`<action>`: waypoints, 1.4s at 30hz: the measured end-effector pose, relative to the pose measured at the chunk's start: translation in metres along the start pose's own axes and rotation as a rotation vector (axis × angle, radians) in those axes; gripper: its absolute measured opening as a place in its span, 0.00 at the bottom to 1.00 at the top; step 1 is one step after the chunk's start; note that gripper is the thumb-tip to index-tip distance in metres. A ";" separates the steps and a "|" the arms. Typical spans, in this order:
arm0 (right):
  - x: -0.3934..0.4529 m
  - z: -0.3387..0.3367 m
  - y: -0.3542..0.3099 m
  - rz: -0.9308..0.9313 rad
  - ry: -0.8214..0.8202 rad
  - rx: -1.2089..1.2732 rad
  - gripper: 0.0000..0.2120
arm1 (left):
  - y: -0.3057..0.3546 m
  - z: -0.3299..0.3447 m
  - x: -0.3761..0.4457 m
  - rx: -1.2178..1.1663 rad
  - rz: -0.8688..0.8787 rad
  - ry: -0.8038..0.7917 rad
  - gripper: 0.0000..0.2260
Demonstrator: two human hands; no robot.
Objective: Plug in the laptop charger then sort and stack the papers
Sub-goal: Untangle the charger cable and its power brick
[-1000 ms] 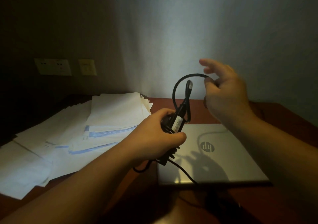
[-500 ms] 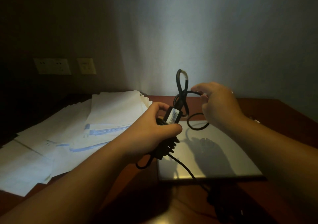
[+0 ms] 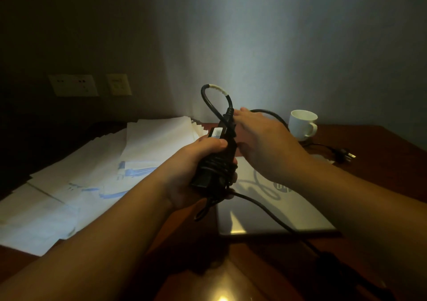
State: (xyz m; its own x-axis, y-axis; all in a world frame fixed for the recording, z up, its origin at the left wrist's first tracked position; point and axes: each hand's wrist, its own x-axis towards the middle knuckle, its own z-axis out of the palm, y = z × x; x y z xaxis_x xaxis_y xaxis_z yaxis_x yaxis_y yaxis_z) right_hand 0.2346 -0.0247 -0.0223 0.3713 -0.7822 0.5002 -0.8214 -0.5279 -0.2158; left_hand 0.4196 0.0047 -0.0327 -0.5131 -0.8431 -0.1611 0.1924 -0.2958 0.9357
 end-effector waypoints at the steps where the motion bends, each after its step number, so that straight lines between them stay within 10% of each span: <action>1: -0.001 -0.003 -0.003 0.036 0.002 0.096 0.24 | 0.000 0.000 -0.001 -0.021 -0.001 -0.019 0.30; 12: -0.013 -0.008 -0.002 -0.044 -0.009 -0.006 0.05 | 0.000 -0.002 -0.003 -0.046 -0.035 0.020 0.30; 27: -0.011 -0.035 -0.023 -0.166 0.428 0.198 0.13 | 0.013 0.004 -0.001 0.135 -0.040 0.195 0.26; 42: 0.017 -0.058 0.005 -0.157 0.313 -0.320 0.10 | 0.047 -0.005 -0.006 0.716 -0.108 0.290 0.18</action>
State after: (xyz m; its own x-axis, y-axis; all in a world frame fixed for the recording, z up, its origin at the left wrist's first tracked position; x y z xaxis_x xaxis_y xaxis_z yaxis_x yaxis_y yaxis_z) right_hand 0.2113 -0.0212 0.0336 0.3938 -0.5378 0.7455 -0.8762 -0.4647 0.1276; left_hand 0.4357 -0.0060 0.0104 -0.2398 -0.9391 -0.2460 -0.4833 -0.1042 0.8692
